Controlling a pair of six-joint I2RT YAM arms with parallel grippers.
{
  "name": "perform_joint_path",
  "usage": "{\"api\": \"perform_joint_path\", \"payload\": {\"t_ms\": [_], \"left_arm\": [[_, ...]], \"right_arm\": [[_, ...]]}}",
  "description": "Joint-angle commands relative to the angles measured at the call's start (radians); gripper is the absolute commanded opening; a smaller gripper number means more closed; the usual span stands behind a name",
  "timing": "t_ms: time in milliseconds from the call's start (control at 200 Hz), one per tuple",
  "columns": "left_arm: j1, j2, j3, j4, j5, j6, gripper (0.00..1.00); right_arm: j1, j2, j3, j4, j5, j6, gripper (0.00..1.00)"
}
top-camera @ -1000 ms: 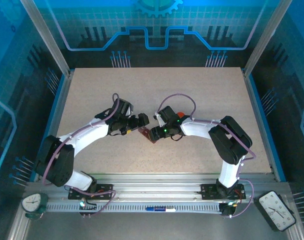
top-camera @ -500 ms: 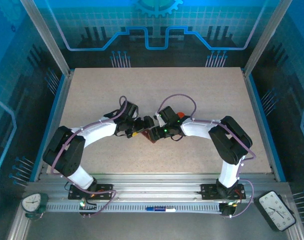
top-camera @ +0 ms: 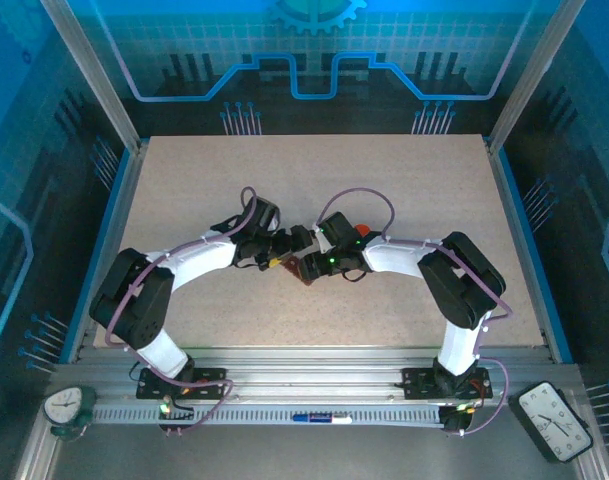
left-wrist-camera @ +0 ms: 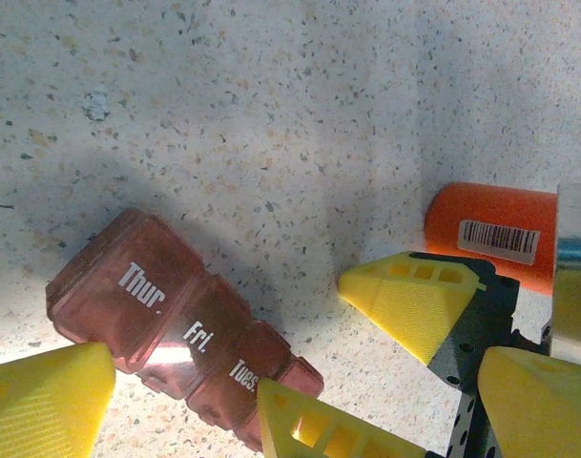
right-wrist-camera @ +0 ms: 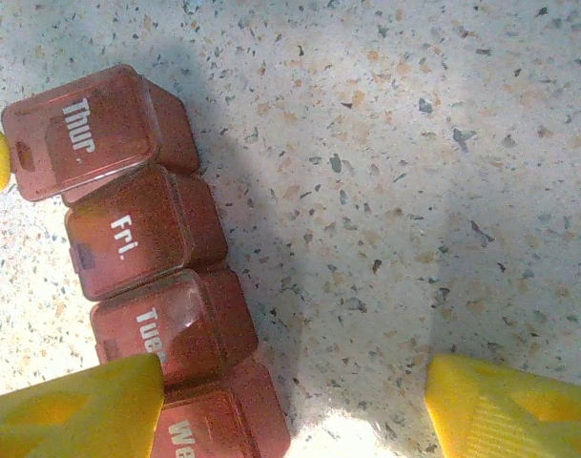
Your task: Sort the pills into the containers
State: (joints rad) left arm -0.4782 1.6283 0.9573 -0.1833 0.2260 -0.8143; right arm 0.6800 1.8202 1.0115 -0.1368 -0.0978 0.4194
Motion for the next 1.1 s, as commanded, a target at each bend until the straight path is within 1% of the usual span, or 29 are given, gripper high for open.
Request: {"api": "perform_joint_path", "payload": {"t_ms": [0, 165, 385, 685, 951, 1096], "left_arm": [[-0.005, 0.019, 0.058, 0.057, 0.008, -0.028, 0.99], [-0.006, 0.025, 0.073, 0.08, 0.007, -0.041, 0.99], [-0.005, -0.072, 0.001, 0.154, -0.052, -0.072, 0.99], [0.009, -0.176, -0.049, 0.096, -0.157, -0.08, 0.99], [0.026, -0.18, -0.066, 0.073, -0.148, -0.066, 0.99], [0.028, -0.172, -0.071, 0.07, -0.133, -0.06, 0.99]], "right_arm": [[0.001, 0.057, -0.034, -0.021, 0.005, -0.02, 0.74], [0.001, 0.054, -0.037, -0.021, 0.009, -0.021, 0.74], [0.001, 0.056, -0.035, -0.02, 0.006, -0.022, 0.74], [-0.006, 0.017, -0.013, -0.053, 0.0, -0.035, 0.75], [-0.008, -0.071, -0.006, -0.081, -0.006, -0.035, 0.76], [-0.008, -0.09, -0.019, -0.087, -0.005, -0.039, 0.76]]}}
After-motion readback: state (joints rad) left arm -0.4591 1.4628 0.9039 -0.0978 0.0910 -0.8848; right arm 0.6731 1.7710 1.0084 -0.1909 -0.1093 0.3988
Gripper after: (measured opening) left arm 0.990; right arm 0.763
